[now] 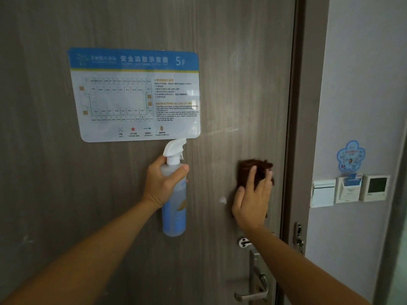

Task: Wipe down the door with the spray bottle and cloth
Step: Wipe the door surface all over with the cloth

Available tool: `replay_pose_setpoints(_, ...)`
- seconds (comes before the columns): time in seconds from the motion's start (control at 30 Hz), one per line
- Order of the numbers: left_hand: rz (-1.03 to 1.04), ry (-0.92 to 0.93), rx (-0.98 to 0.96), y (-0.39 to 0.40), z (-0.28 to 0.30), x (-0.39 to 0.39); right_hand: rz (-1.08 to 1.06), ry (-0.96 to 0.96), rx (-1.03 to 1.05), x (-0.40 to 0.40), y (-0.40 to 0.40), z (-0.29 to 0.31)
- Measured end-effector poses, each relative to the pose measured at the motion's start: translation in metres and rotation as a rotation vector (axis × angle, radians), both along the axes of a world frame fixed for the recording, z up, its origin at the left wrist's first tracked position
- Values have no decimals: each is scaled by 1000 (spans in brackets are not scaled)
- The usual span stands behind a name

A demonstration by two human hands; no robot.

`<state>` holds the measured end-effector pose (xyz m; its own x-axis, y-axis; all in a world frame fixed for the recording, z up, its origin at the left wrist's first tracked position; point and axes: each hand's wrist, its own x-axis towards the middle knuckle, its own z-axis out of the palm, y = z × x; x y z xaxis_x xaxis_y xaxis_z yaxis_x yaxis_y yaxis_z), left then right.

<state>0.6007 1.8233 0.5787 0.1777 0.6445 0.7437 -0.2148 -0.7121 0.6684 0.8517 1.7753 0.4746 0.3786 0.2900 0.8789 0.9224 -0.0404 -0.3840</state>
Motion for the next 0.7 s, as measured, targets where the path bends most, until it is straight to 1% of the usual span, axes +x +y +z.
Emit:
replay_pose_setpoints(0.03, 0, 0, 2, -1, 0, 0, 4, -124, -41, -6, 2, -17)
replay_pose_setpoints(0.13, 5, 6, 10, -2, -1, 0, 24, -727, -233, 4, -1, -58)
replay_pose_setpoints(0.17, 9, 7, 13, -2, -2, -1, 27, -867, -266, 13, -3, -58)
replay_pose_setpoints(0.2, 15, 9, 17, -2, -3, -1, 18, -934, -271, 20, -4, -50)
replay_pose_setpoints(0.23, 19, 10, 21, -2, -3, -1, -1, -924, -253, 24, -3, -38)
replay_pose_setpoints(0.27, 22, 9, 21, -2, -3, -1, -20, -824, -216, 23, -3, -21)
replay_pose_setpoints(0.37, 23, 9, 20, -1, 1, 0, -39, -249, -39, 8, -1, 38)
replay_pose_setpoints(0.4, 26, 14, 24, -1, 1, 0, -33, -109, 2, 1, -1, 54)
replay_pose_setpoints(0.43, 28, 20, 27, -1, 1, 0, -23, -22, 36, -6, 0, 65)
replay_pose_setpoints(0.47, 29, 24, 29, -1, 0, 0, -14, 21, 62, -13, 2, 69)
replay_pose_setpoints(0.53, 31, 22, 32, -1, -2, 0, -9, 14, 62, -24, 6, 59)
replay_pose_setpoints(0.6, 39, 13, 39, -1, -2, 0, 10, -137, 6, -28, 8, 32)
replay_pose_setpoints(0.63, 41, 12, 40, -1, -2, 0, 25, -265, -47, -27, 7, 15)
replay_pose_setpoints(0.7, 42, 10, 36, 0, -2, 0, 32, -645, -183, -14, 6, -18)
